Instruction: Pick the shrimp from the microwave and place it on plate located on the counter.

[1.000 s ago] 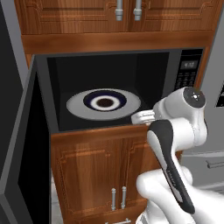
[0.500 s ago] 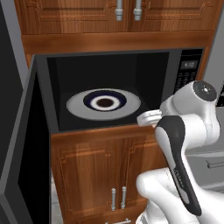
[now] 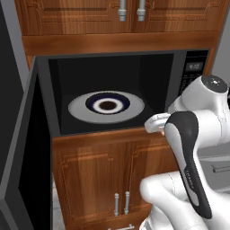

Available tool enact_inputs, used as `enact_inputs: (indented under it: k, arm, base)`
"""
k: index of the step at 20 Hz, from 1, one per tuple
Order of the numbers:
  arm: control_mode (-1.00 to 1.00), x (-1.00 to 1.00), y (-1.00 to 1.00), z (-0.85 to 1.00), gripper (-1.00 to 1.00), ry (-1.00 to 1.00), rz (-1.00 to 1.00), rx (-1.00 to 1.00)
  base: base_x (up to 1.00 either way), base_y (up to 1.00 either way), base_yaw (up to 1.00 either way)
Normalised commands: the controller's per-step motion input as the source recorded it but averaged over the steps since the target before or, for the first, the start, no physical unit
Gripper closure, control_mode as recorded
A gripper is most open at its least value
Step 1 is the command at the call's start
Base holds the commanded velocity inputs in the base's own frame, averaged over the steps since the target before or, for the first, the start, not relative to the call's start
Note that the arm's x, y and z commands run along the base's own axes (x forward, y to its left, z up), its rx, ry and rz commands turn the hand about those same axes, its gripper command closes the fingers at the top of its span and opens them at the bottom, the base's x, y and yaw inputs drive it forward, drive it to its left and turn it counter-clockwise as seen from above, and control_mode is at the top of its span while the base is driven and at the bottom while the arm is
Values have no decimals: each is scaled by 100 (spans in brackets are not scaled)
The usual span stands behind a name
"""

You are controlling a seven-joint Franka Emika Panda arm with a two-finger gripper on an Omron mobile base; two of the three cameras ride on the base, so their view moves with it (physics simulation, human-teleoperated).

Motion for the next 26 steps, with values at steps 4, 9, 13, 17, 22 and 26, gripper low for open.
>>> enact_inputs:
  k: [4, 9, 13, 17, 22, 26]
  arm:
    - [-100, -26, -15, 0, 100, 0, 0, 0]
    - [100, 0, 0, 0, 100, 0, 0, 0]
    - [100, 0, 0, 0, 100, 0, 0, 0]
    - [100, 0, 0, 0, 100, 0, 0, 0]
    - [100, 0, 0, 0, 100, 0, 0, 0]
    - [100, 0, 0, 0, 100, 0, 0, 0]
  base:
    - [0, 0, 0]
    - [-81, -42, -6]
    - [-69, -81, -36]
    - [-14, -84, -62]
    - [1, -82, -76]
    - [52, -92, -54]
